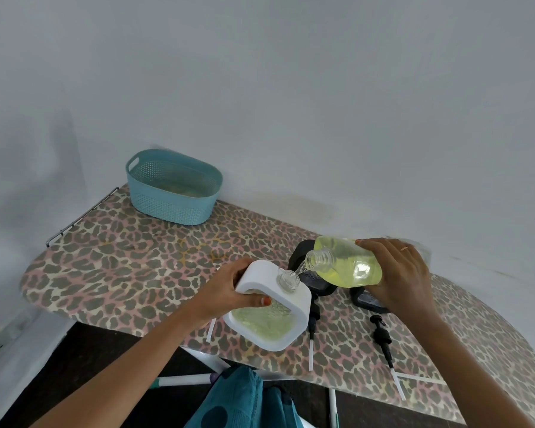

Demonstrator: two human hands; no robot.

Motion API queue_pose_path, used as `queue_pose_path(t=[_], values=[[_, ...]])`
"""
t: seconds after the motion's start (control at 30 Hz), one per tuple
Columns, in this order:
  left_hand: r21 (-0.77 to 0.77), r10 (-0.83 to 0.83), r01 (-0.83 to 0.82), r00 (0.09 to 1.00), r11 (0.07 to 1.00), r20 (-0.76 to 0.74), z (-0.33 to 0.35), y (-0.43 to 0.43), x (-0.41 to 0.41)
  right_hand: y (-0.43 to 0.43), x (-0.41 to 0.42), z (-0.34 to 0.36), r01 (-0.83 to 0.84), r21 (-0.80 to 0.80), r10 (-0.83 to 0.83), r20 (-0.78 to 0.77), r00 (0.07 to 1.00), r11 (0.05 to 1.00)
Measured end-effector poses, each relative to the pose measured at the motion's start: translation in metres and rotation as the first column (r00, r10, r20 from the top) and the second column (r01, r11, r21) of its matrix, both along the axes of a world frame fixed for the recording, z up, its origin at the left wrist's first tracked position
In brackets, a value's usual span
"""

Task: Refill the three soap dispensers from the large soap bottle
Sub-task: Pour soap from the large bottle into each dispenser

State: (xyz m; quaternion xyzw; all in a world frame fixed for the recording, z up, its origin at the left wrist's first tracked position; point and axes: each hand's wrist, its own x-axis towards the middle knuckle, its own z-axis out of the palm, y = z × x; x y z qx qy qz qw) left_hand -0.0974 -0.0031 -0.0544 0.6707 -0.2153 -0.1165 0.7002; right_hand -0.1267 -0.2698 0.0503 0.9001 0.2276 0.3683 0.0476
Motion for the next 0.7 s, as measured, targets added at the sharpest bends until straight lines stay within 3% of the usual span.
queue_pose_path(t=[0.7], values=[[0.021,0.029,-0.029,1.000,0.999,0.009,-0.0030,-0.0032,-0.0007,-0.0036,0.0022,0.0001,-0.021,-0.005,0.021,0.034,0.999,1.000]])
